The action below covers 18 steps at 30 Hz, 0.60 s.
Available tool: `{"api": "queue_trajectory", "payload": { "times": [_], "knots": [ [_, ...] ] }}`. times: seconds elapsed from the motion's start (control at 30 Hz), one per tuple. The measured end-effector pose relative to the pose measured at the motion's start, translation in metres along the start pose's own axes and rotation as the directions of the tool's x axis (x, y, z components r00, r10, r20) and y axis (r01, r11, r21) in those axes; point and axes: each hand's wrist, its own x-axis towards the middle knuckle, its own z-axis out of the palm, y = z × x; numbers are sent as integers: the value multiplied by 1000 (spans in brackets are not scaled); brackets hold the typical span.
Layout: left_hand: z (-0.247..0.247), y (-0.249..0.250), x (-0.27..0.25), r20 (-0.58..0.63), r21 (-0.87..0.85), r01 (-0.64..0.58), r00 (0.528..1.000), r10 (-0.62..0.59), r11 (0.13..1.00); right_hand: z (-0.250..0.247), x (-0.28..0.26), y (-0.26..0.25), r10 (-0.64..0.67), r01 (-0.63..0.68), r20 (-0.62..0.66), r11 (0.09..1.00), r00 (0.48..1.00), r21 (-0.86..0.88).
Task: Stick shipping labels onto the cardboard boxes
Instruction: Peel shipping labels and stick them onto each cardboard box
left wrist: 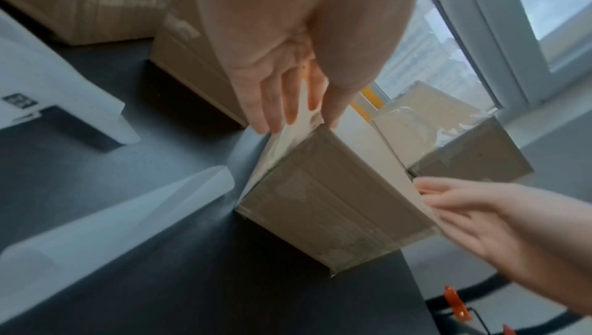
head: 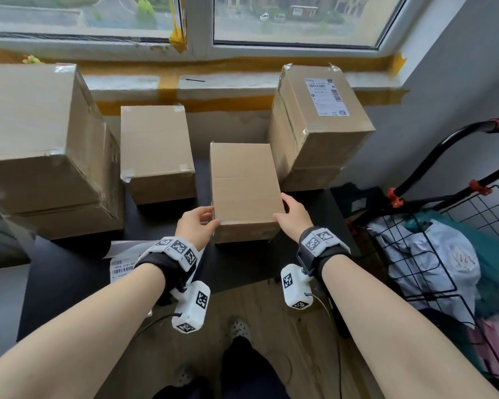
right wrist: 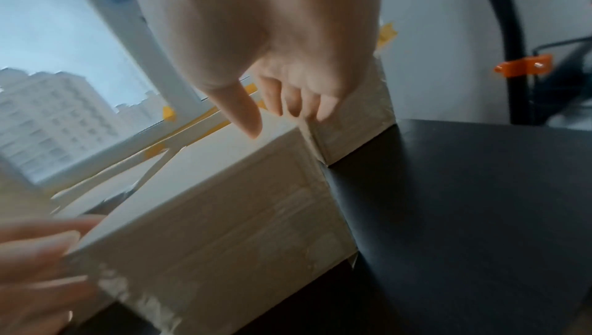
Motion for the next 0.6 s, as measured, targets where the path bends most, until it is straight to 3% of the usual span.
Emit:
{"api": "queue_trajectory", "payload": {
  "times": [0.1, 0.27, 0.43, 0.6],
  "knots": [
    [-12, -1, -8, 8, 254, -50, 999, 50, 966, 10, -9, -9, -101, 94, -24, 975, 995, -202],
    [-45, -11, -28, 145, 594, -169, 984, 102, 786, 45, -30, -28, -250, 267, 96, 891, 964, -368],
    [-81, -45, -47, 173, 683, -181, 981, 84, 707, 95, -52, -44, -366, 428, 221, 794, 904, -432],
    [-108, -92, -72, 140, 724, -155, 987, 77, 673, 152, -73, -50, -462, 588, 364, 634, 809, -503]
  ]
}}
